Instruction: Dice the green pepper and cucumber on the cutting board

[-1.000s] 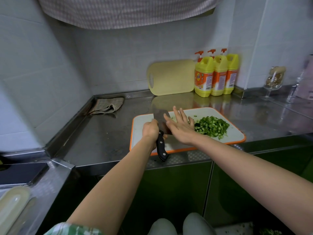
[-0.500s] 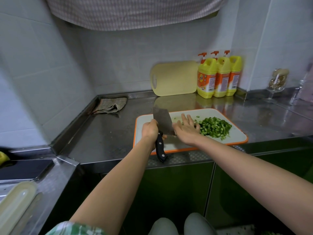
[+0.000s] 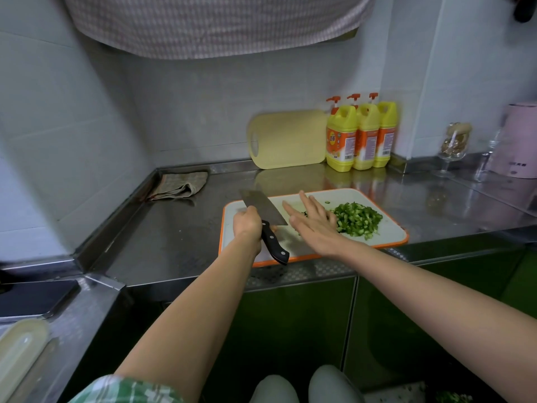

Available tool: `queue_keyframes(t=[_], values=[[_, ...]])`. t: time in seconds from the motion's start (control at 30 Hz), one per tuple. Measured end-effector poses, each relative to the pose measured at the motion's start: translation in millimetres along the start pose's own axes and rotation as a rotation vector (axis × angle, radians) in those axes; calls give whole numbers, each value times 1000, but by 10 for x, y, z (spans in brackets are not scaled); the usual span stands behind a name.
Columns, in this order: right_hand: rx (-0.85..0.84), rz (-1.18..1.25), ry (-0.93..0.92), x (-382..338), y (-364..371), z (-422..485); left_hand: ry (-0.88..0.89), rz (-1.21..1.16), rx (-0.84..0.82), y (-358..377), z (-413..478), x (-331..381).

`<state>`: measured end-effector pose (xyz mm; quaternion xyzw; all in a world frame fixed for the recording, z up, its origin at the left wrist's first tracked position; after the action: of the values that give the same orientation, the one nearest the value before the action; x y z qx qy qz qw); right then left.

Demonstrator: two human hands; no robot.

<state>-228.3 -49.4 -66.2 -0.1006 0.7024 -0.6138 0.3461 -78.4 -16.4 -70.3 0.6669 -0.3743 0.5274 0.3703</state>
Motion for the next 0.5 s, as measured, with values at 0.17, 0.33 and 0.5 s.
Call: queue_keyframes(t=[0.17,0.33,0.5], values=[[-71,-17,125,42,-8,-6,-2,38,-12,62,51,-23],[16,303,22,-189,-248,-106,35,174,-32,156,76,2],[-155,303,7,-294,-217,-144,104,195,-67,374,-18,145]])
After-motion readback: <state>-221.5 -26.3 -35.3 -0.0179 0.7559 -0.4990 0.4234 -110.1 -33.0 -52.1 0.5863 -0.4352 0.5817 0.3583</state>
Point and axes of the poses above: each hand's wrist, its own z-axis towards the middle knuckle, its own y-axis out of the palm, x = y × z, the point moved 6 cm from there along z, towards the middle knuckle, and after that the axes turned 10 degrees about -x, right-handed, at the moved point
